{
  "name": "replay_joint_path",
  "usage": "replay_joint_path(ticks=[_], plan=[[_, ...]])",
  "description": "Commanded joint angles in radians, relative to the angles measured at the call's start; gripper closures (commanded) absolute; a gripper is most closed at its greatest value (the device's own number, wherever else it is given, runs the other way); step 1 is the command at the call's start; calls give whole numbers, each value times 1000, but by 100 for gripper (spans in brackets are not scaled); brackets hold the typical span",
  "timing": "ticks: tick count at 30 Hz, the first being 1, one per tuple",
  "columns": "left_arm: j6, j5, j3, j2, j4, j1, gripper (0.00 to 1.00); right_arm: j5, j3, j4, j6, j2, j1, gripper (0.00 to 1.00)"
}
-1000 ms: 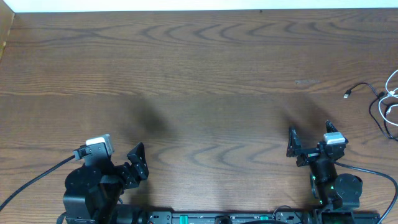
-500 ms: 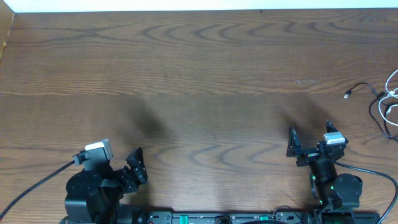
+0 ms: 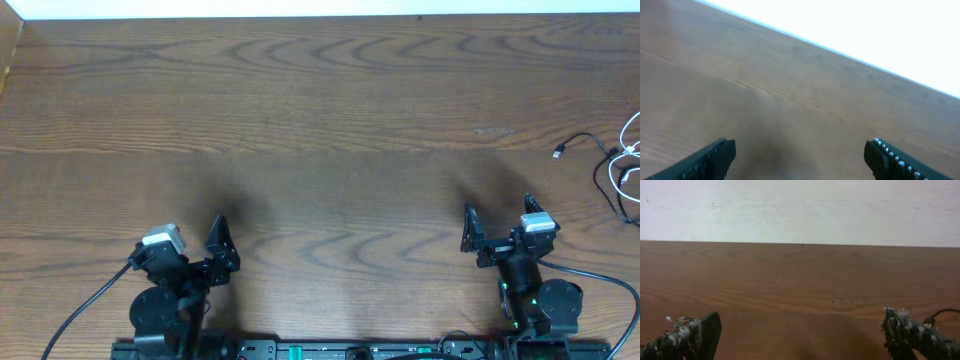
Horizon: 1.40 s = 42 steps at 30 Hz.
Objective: Untangle cables
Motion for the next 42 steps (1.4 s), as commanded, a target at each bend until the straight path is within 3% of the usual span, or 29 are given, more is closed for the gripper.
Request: replay_joint_path(ticks=[1,6,10,13,16,42], plan=[[99,76,-85,-13,161,7,13,4,-1,-5,-5,-5,2,1],[172,90,-216,-13,491,7,13,4,-1,-5,-5,-5,2,1],[180,87,-300,-13,623,7,13,4,-1,-5,-5,-5,2,1],[180,87,-330,-13,585,7,13,4,-1,-5,-5,-5,2,1],[180,86,-329,-13,443,6,13,4,-1,-5,-5,-5,2,1],[180,84,-328,-10,454,6,13,4,-1,-5,-5,-5,2,1]])
